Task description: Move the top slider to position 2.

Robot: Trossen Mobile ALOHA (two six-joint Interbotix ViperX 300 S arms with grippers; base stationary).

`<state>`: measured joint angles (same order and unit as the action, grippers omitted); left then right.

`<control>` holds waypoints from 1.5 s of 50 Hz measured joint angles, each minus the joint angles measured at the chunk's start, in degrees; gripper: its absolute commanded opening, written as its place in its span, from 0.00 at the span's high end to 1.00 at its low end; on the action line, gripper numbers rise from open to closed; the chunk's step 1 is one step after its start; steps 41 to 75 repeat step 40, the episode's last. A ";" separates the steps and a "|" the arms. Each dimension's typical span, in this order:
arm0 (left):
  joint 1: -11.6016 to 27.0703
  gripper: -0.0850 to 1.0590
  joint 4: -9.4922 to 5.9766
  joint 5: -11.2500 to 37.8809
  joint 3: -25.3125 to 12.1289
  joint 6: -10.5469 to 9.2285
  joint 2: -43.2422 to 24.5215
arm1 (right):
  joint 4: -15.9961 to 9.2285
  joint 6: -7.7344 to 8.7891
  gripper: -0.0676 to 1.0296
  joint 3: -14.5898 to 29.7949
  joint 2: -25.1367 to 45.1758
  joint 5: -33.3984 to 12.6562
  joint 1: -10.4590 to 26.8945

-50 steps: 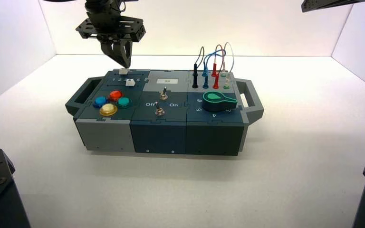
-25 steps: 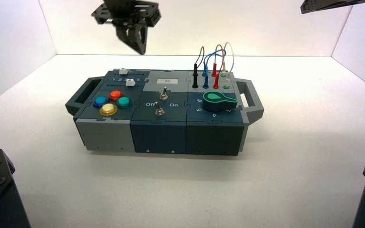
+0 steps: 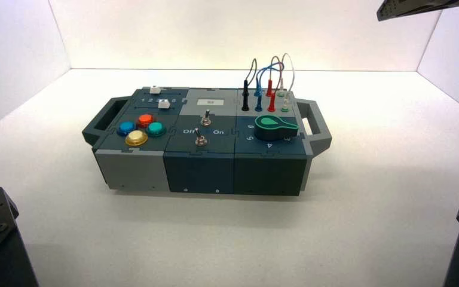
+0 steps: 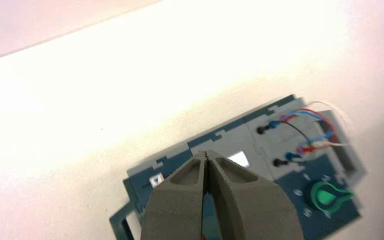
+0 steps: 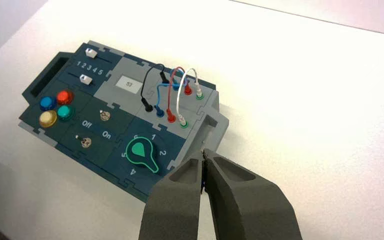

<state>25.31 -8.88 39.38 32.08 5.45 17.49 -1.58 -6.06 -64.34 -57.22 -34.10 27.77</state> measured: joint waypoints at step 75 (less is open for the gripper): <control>-1.67 0.95 0.35 -9.40 16.00 -1.14 17.31 | -0.53 0.00 0.96 0.00 2.90 -0.18 0.00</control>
